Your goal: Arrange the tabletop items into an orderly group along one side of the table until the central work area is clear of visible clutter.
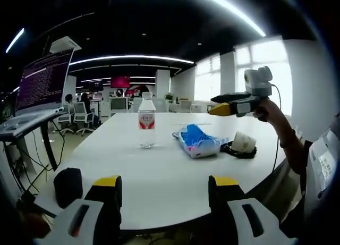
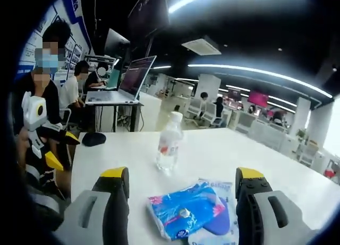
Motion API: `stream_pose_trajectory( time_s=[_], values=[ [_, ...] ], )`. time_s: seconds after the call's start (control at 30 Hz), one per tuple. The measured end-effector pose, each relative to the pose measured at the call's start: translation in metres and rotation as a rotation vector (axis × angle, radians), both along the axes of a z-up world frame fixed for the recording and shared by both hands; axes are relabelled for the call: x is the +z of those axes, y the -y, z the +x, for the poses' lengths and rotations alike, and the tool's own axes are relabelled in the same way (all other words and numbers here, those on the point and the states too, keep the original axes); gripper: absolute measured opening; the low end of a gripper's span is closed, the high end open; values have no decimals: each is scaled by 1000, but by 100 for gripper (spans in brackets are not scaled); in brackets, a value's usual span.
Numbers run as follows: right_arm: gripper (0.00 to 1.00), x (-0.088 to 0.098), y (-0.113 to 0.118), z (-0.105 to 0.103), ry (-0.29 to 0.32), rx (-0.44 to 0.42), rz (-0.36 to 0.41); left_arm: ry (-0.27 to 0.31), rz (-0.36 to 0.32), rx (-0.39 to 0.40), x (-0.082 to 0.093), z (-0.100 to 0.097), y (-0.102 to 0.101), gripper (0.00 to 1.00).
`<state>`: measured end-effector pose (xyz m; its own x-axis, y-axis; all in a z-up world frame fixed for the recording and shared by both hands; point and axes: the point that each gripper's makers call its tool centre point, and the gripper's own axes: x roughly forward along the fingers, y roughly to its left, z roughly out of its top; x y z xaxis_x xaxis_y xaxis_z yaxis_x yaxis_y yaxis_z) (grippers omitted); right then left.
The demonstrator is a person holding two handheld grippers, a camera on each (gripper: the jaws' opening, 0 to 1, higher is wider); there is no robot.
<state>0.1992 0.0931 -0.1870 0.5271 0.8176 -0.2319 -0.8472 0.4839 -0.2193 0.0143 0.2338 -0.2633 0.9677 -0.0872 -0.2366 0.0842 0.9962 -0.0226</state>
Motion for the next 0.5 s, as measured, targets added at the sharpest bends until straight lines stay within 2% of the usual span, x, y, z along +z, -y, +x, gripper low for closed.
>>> stream_pose_trajectory(
  time_s=[0.1,0.27,0.5],
  values=[
    [83,-5,8,-3,-10,7,-9,5,-11,0,1,1,0,65],
    [86,-14,17,-9,-81,38,-15,8,-16,-8,2,3,2,65],
    [89,-29,32,0,-74,-18,-76,-1,-10,-28,1,7,8,65]
  ],
)
